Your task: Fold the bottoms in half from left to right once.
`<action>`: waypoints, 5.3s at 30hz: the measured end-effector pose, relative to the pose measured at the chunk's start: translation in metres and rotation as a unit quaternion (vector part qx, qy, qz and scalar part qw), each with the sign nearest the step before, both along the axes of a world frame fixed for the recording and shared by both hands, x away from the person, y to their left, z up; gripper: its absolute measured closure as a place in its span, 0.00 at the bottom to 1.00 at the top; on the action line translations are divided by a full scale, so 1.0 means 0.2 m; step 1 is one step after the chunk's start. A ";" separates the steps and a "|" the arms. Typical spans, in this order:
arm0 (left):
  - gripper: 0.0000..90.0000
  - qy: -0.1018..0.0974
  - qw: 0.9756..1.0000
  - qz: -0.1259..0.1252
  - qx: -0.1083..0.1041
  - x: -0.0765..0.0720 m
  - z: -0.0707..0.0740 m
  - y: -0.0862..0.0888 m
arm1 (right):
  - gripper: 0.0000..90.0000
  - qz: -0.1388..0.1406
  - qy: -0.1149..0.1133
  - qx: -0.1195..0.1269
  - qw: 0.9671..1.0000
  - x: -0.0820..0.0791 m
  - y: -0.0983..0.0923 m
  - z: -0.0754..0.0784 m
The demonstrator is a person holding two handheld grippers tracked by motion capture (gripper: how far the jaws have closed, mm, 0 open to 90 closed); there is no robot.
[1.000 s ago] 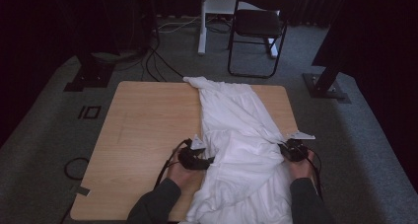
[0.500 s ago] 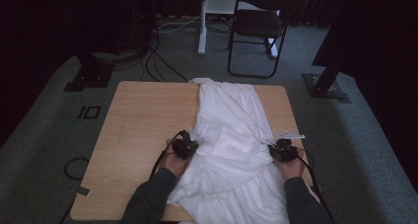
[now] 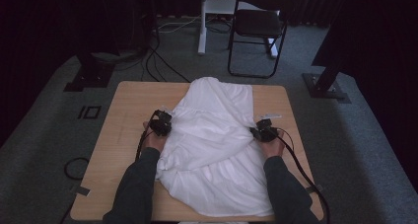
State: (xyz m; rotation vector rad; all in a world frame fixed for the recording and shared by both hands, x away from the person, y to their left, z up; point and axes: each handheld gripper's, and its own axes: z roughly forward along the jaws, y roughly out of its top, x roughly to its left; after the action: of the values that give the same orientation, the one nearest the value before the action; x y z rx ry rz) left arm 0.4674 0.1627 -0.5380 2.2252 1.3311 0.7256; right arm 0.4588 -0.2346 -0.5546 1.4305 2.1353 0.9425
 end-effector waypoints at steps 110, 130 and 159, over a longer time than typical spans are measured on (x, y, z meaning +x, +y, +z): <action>0.58 -0.015 0.956 -0.217 -0.199 -1.32 0.08 0.39 | 0.66 0.108 -0.018 0.128 0.986 -1.24 -0.75 0.09; 0.39 -0.089 0.950 -0.224 -0.201 -1.32 0.27 0.41 | 0.52 0.135 -0.063 0.116 0.982 -1.14 -0.63 0.20; 0.31 -0.024 0.979 -0.125 -0.159 -0.31 0.08 0.14 | 0.47 0.111 -0.071 -0.023 0.991 -0.03 0.11 0.17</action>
State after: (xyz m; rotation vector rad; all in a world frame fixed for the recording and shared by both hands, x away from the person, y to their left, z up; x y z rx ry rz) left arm 0.4054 0.1903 -0.5218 2.0523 1.0361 0.4368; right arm 0.4527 -0.2132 -0.5205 1.0843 2.2251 1.0335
